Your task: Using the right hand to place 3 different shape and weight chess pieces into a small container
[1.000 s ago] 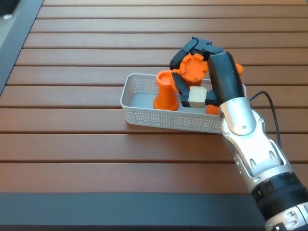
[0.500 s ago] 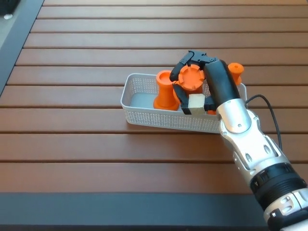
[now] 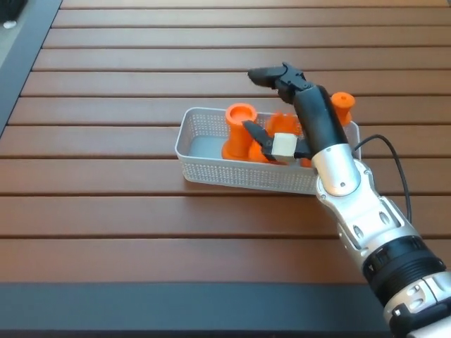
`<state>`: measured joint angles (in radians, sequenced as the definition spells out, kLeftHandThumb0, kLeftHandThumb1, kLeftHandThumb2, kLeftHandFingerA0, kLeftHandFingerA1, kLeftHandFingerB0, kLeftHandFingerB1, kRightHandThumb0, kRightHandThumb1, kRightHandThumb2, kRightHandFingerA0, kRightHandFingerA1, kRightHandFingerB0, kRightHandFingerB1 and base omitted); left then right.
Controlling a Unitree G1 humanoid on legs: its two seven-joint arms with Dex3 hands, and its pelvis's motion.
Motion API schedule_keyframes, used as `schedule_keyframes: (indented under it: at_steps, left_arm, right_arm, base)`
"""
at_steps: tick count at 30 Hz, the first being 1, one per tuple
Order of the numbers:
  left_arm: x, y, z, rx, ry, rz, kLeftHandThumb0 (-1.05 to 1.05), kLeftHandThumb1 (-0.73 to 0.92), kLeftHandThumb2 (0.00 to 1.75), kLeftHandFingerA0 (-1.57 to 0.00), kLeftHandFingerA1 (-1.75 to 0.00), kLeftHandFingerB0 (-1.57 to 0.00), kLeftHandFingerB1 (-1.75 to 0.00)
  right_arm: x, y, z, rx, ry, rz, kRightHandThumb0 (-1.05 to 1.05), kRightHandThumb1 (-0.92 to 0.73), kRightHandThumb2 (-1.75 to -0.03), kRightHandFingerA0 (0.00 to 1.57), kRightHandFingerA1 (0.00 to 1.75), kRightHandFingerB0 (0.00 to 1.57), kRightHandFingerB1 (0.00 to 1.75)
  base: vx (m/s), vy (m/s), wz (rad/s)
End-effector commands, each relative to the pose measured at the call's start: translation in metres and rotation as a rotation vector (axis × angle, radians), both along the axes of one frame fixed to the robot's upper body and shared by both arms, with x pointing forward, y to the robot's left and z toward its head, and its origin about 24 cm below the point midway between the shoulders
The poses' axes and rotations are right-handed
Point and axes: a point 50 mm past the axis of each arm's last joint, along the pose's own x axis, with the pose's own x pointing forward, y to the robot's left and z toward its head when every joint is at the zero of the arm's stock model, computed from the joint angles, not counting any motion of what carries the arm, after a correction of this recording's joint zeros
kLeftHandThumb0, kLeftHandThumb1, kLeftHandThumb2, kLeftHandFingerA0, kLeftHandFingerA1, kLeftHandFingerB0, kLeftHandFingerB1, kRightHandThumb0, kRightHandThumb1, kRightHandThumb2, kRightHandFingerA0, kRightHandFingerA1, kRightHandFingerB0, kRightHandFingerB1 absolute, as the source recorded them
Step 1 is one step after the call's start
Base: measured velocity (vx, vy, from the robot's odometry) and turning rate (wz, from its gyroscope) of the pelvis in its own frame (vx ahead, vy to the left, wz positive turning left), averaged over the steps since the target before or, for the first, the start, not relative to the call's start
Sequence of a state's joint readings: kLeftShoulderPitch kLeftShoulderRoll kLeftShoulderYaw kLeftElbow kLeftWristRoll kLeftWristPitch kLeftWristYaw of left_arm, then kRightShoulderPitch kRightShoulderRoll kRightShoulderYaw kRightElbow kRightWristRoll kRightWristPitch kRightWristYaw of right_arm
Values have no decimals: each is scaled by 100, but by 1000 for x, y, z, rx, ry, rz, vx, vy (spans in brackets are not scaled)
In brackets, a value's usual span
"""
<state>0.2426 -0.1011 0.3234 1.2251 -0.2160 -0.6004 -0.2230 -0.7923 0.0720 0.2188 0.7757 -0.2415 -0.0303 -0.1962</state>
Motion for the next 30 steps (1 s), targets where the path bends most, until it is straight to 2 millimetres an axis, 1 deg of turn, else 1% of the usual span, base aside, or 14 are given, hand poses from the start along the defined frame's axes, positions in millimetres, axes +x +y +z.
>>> schedule_keyframes:
  at_steps: [1, 3, 4, 11, 13, 14, 22, 23, 24, 25, 26, 27, 29, 30]
  left_arm:
    - [-14, 0, -2, -6, 60, -11, -11, 0, 170, -157, -124, -153, -116]
    - [-17, 0, -3, -30, 61, 16, -9, 3, 170, -156, -126, -151, -119]
    - [-18, 0, -4, -54, 58, 39, -8, 4, 169, -153, -129, -147, -119]
    - [-19, 1, -3, -52, 63, 32, -8, 6, 165, -152, -130, -145, -120]
    - [-18, 1, -4, -36, 68, 34, -7, 5, 169, -152, -130, -146, -121]
    - [-17, 1, -3, -33, 66, 28, -9, 4, 167, -154, -129, -147, -120]
    - [-18, 3, -4, -66, 60, 60, -6, 1, 172, -156, -125, -150, -115]
    - [-18, 4, -3, -52, 63, 49, -11, -1, 171, -157, -125, -153, -114]
    - [-18, 5, -3, -32, 70, 31, -11, -1, 171, -157, -125, -153, -114]
    - [-17, 6, -3, -14, 79, 15, -5, 43, 124, -148, -136, -151, -135]
    - [-17, 6, -3, -10, 82, 11, -5, 43, 124, -148, -136, -151, -135]
    - [-16, 6, -3, -11, 77, 12, -13, -3, 169, -157, -126, -156, -116]
    - [-16, 6, -3, -15, 69, 15, -13, -3, 169, -157, -126, -156, -116]
    - [-14, 6, -3, -13, 73, 4, -11, 3, 166, -157, -122, -152, -113]
  right_arm:
    - [1, -2, 7, -116, -70, -21, -52, -54, -56, 0, 30, 8, 34]
    - [1, -3, 5, -137, -74, -32, -54, -44, -74, 0, 32, 7, 41]
    - [1, -4, 4, -144, -75, -37, -48, -53, -57, 0, 39, 12, 36]
    - [-1, -7, -1, -132, -59, -42, -46, -54, -57, 0, 44, 16, 37]
    - [-1, -7, -1, -131, -62, -43, -50, -49, -68, 1, 46, 15, 44]
    - [-1, -7, -1, -133, -66, -44, -46, -55, -56, 0, 53, 18, 41]
    - [-1, 1, 11, -135, -123, -9, -50, -55, -56, 0, 65, 23, 44]
    - [-1, 3, 15, -129, -131, -6, -52, -41, -77, 6, 60, 21, 51]
    - [-1, 6, 19, -122, -139, -3, -52, -41, -77, 6, 60, 21, 51]
    - [-2, 11, 33, -45, -161, 25, -52, -44, -79, 9, 60, 23, 52]
    - [-2, 13, 37, -24, -167, 33, -52, -44, -79, 9, 60, 23, 52]
    - [-3, 14, 42, -5, -178, 38, -53, -45, -80, 11, 60, 24, 52]
    - [-3, 15, 46, 9, -190, 39, -53, -45, -80, 11, 60, 24, 52]
    - [-5, 23, 67, 190, -211, 35, -48, -58, -58, 16, 68, 31, 43]
  base:
    - [0, 0, 0]
    - [0, 0, 0]
    - [0, 0, 0]
    - [0, 0, 0]
    - [0, 0, 0]
    - [0, 0, 0]
    - [0, 0, 0]
    - [0, 0, 0]
    - [0, 0, 0]
    - [0, 0, 0]
    - [0, 0, 0]
    - [0, 0, 0]
    - [0, 0, 0]
    - [0, 0, 0]
